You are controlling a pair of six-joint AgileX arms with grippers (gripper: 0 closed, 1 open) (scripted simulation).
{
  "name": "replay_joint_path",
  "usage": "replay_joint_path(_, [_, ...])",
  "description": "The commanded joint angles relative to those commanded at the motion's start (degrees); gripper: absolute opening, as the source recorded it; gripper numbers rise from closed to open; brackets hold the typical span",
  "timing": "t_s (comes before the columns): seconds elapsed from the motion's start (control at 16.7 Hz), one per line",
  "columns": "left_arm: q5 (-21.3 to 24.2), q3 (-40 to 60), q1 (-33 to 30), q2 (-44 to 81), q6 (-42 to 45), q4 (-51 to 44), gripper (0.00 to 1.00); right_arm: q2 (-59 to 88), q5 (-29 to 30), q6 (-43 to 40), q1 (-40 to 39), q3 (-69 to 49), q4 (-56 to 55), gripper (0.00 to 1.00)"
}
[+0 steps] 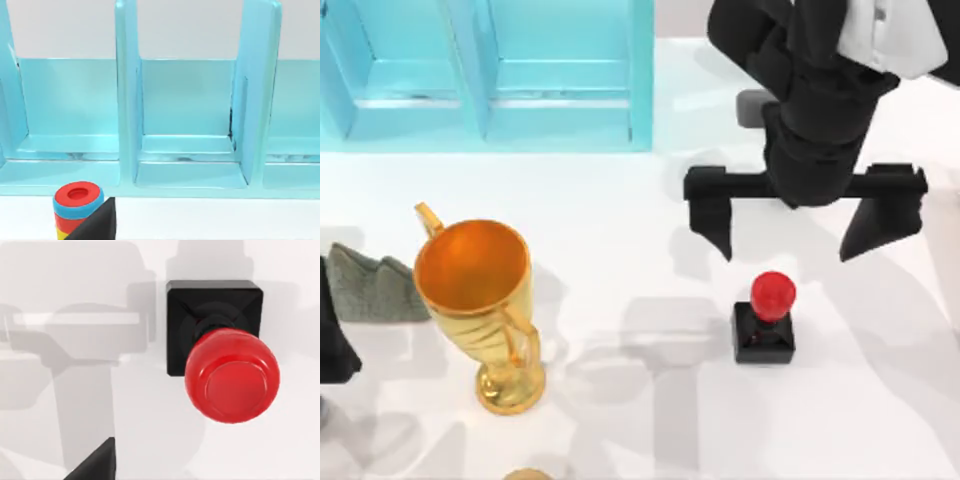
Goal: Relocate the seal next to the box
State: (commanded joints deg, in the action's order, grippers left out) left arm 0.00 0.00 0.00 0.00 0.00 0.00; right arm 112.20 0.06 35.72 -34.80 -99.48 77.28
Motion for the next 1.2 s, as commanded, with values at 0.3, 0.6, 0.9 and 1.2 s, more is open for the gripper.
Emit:
replay_joint_path(0.3, [0.0,0.0,0.0,0.0,0.0,0.0,1.0,-0.1,0.0,-0.1,0.3,0.3,-0.3,1.0])
replay_joint_path(0.6, [0.0,0.0,0.0,0.0,0.0,0.0,1.0,1.5,0.0,-0.1,0.1,8.2,-9.8,1.0])
replay_joint_path(0.9, [0.0,0.0,0.0,0.0,0.0,0.0,1.0,3.6,0.0,0.2,-0.2,17.2,-20.9,1.0])
replay_joint_path(1.2, [0.0,0.0,0.0,0.0,0.0,0.0,1.0,3.8,0.0,0.2,-0.2,17.7,-21.4,0.92])
